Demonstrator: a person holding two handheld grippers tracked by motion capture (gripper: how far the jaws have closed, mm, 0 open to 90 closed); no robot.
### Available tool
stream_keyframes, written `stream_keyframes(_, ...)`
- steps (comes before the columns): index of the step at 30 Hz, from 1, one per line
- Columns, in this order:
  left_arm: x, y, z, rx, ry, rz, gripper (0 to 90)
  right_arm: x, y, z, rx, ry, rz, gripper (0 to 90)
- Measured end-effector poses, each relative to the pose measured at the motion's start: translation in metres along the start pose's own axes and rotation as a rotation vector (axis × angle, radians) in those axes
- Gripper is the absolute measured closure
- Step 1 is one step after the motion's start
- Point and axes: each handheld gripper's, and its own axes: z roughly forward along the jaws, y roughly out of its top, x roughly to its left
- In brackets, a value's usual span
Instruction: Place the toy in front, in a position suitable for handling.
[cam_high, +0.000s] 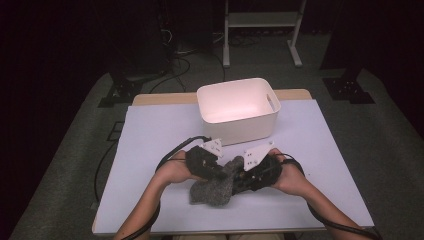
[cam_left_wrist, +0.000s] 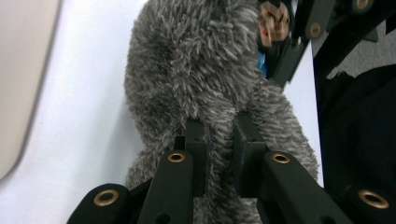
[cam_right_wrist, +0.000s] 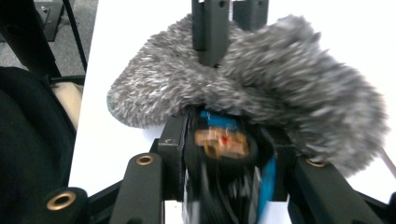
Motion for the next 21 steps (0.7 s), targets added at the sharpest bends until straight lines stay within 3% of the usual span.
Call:
stream_keyframes(6, 0.001, 0.002, 0.012, -0.011, -0.024, -0.008, 79.1, -0.001, -0.019, -0.007, 0.008, -0.004, 0.036, 58.9)
stream_keyframes(15, 0.000, 0.011, 0.022, 0.026, -0.026, 0.017, 79.1, -0.001, -0.050, -0.008, 0.044, -0.003, 0.079, 58.7)
stream_keyframes(18, 0.000, 0.012, 0.022, 0.031, -0.021, 0.013, 79.1, -0.002, -0.056, -0.008, 0.007, -0.001, 0.102, 58.6)
stream_keyframes(21, 0.000, 0.012, 0.022, 0.035, -0.026, 0.019, 79.0, -0.002, -0.056, -0.008, 0.007, 0.000, 0.096, 58.6)
